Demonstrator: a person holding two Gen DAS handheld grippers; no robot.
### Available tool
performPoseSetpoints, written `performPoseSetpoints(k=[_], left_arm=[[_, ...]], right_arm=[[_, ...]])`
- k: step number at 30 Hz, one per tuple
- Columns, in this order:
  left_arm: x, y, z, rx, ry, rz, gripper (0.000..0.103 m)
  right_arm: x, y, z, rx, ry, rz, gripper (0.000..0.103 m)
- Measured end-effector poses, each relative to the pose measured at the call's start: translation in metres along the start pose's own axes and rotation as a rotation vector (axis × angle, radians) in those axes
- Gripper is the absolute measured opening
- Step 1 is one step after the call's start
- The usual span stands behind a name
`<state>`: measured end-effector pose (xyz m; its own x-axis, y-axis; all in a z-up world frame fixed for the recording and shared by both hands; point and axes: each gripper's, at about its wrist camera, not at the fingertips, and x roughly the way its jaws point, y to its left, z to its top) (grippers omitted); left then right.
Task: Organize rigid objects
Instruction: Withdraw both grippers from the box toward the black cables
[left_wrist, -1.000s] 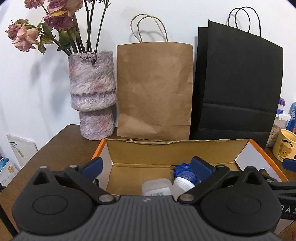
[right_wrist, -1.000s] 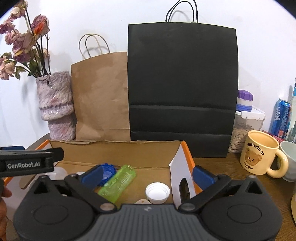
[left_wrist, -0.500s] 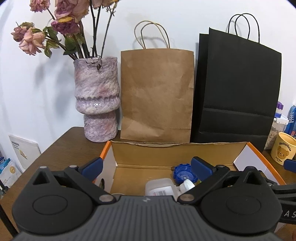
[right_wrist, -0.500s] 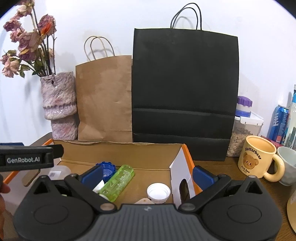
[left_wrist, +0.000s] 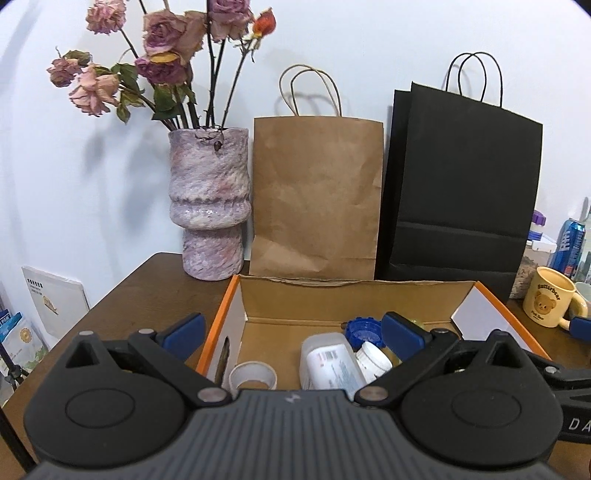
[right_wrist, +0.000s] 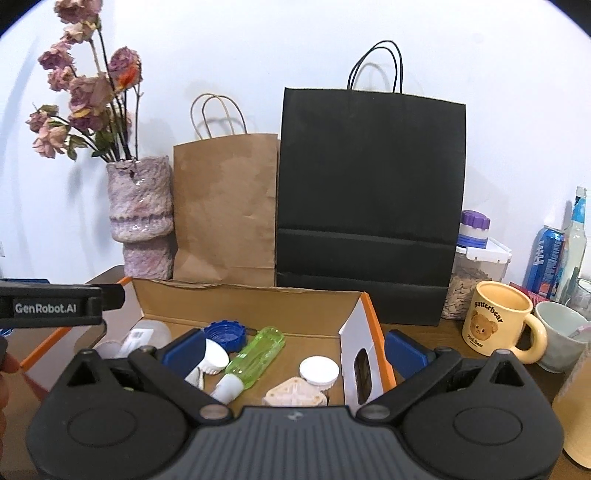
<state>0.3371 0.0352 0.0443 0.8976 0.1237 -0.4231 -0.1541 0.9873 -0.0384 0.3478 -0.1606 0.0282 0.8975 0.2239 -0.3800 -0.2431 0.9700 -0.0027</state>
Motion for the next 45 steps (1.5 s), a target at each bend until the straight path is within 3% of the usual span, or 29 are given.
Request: performPoseSetpoints(k=[10, 23, 34, 45], left_arm=[[-0.043, 0.017, -0.018, -0.004, 0.002, 0.003, 0.103], [-0.087, 0.049, -0.049, -0.010, 0.045, 0.020, 0.103], [-0.105, 0.082, -0.081, 0.002, 0.087, 0.030, 0.103], [-0.106, 0.099, -0.094, -0.011, 0.115, 0.006, 0.103]], right_arm=[[-0.044, 0.010, -0.017, -0.023, -0.002, 0.015, 0.103], [-0.081, 0.043, -0.055, -0.064, 0.064, 0.074, 0.103], [-0.082, 0.074, -0.088, -0.085, 0.163, 0.136, 0.103], [-0.065, 0.090, -0.098, -0.109, 0.203, 0.167, 0.102]])
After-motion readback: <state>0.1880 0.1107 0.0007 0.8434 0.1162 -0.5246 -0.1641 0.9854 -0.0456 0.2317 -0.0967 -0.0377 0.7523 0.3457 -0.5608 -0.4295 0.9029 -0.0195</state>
